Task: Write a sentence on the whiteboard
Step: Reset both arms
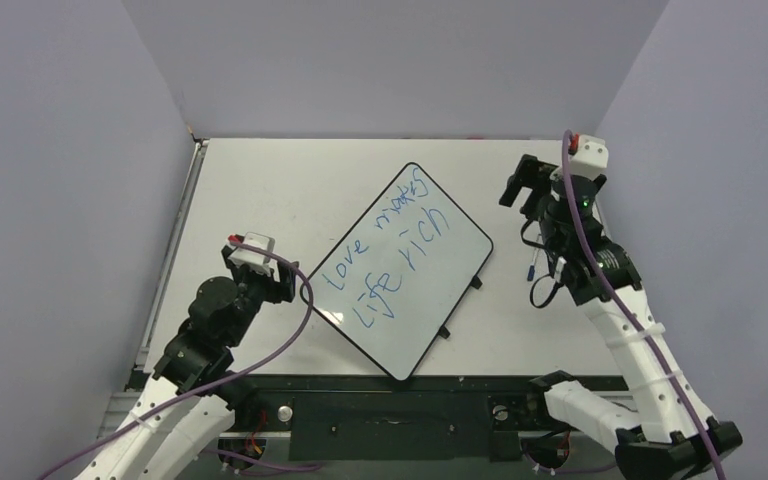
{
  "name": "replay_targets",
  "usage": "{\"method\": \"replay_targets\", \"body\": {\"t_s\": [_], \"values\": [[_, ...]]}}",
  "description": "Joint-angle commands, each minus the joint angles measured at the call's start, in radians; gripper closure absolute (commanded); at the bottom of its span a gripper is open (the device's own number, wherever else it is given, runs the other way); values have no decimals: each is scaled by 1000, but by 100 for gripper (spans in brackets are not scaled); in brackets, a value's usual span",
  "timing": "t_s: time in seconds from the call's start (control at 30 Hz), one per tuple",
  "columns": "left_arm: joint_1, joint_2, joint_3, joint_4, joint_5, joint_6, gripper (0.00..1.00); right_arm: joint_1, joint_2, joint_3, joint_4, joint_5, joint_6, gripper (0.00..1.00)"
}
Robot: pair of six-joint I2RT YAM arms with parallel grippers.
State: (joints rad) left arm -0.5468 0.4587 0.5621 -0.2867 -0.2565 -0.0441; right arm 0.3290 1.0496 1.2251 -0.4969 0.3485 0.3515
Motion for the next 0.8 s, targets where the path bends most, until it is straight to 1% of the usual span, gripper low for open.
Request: {"method": "replay_targets", "body": {"t_s": [0.0, 0.1, 0.13, 0.2, 0.23, 0.27, 0.33, 0.5, 0.63, 0.77], "values": [[7, 12, 63, 106, -33, 17, 35, 5, -177, -140, 183, -98, 19, 12], [7, 25, 77, 126, -43, 36, 32, 6, -270, -247, 226, -109, 61, 11], [7, 34, 78, 134, -42, 37, 29, 6, -321, -271, 229, -105, 95, 11], [7, 41, 76, 156, -29, 53, 24, 5, -407, -390, 255, -113, 137, 11], [7, 42, 67, 164, -19, 68, 23, 5, -438, -426, 282, -130, 148, 11], [7, 41, 61, 186, -11, 71, 19, 6, -492, -488, 303, -147, 163, 11], [8, 35, 25, 224, -5, 69, 15, 6, -555, -559, 302, -156, 188, 11], [15, -13, -49, 312, 4, 68, 14, 5, -633, -636, 248, -190, 210, 11], [25, -39, -82, 316, 2, 73, 14, 5, -680, -671, 237, -203, 206, 11], [28, -62, -90, 304, -25, 74, 14, 5, -674, -678, 247, -225, 195, 11]]}}
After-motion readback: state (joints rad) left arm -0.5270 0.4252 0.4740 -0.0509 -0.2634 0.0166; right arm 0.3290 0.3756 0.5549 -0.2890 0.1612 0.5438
